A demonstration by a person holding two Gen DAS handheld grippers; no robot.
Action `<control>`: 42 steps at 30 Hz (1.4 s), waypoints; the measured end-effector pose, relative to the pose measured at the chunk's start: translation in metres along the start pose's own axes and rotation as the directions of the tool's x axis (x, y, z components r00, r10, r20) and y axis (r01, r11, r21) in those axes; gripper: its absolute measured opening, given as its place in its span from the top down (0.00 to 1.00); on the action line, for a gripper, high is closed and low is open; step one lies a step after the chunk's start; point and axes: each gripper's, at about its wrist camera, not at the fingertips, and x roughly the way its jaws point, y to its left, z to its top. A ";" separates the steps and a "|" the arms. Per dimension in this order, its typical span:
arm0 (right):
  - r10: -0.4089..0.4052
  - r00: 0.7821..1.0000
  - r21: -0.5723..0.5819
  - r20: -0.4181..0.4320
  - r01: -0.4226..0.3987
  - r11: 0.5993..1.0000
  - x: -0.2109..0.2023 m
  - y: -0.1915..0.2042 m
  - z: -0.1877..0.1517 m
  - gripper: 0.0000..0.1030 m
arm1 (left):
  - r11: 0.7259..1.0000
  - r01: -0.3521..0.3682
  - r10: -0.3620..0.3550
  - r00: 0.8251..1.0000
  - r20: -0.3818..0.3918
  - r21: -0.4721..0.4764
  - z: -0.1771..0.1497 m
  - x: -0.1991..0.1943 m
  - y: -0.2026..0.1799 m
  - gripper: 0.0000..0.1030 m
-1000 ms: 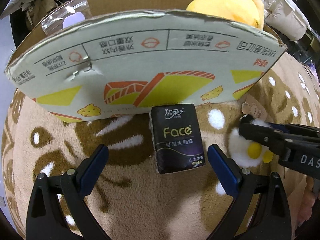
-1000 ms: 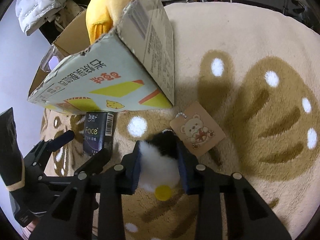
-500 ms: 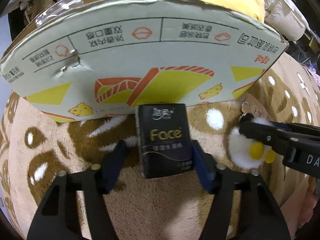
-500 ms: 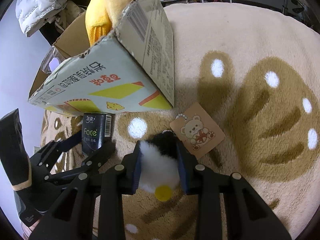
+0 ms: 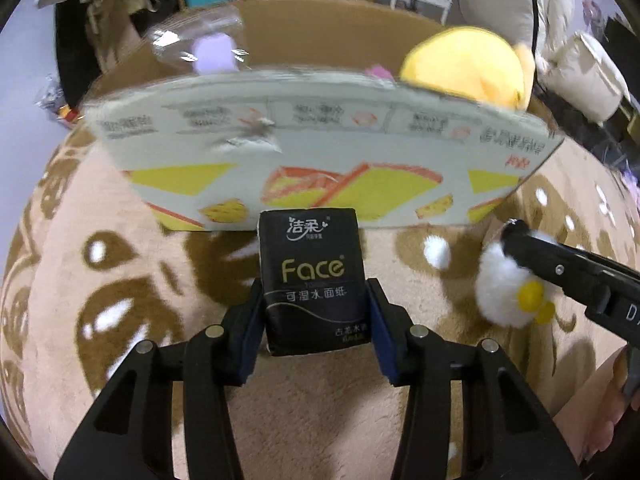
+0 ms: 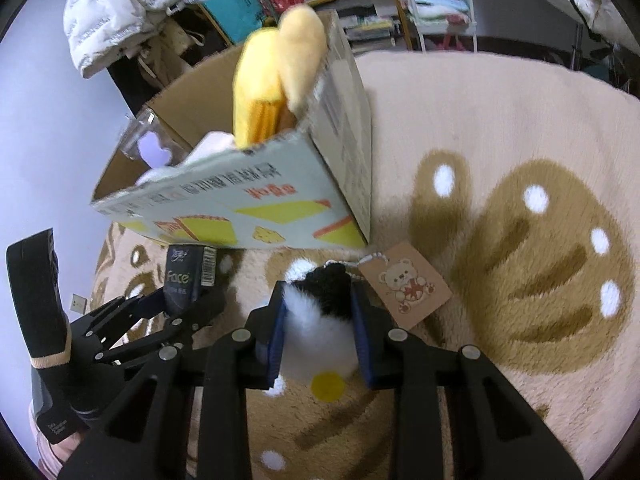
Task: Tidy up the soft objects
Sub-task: 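Lift the Face pack with the left tool while the right tool carries the keychain over the box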
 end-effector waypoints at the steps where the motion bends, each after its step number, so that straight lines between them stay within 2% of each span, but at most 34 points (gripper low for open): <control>1: 0.003 1.000 -0.004 0.013 -0.003 1.000 -0.004 0.000 0.000 0.69 | 1.000 0.002 -0.002 1.000 0.011 -0.012 0.000 -0.004 0.003 0.55; 10: 0.013 0.989 -0.073 0.149 -0.002 0.997 -0.036 0.016 -0.003 0.69 | 1.000 -0.017 0.018 0.996 0.092 -0.010 -0.013 -0.044 0.003 0.56; 15: 0.019 0.970 -0.101 0.242 0.006 0.995 -0.056 0.028 -0.005 0.69 | 0.999 -0.040 0.042 0.984 0.173 -0.013 -0.008 -0.075 0.002 0.56; 19: 0.033 0.946 -0.107 0.322 0.001 0.994 -0.075 0.033 -0.005 0.69 | 0.998 -0.056 0.058 0.962 0.266 -0.016 -0.008 -0.098 0.002 0.56; 25: 0.049 0.906 -0.150 0.419 0.016 0.989 -0.093 0.043 -0.003 0.69 | 0.996 -0.079 0.087 0.908 0.409 -0.038 -0.002 -0.133 0.008 0.56; 28: 0.058 0.888 -0.172 0.457 0.024 0.985 -0.100 0.048 0.001 0.69 | 0.995 -0.087 0.098 0.891 0.444 -0.045 0.004 -0.141 0.011 0.56; 32: 0.072 0.875 -0.188 0.478 0.021 0.982 -0.101 0.052 0.007 0.69 | 0.994 -0.096 0.106 0.868 0.484 -0.045 0.014 -0.150 0.016 0.56; 42: 0.092 0.843 -0.225 0.531 0.036 0.974 -0.094 0.063 0.028 0.69 | 0.991 -0.130 0.098 0.836 0.539 0.021 0.050 -0.143 0.013 0.56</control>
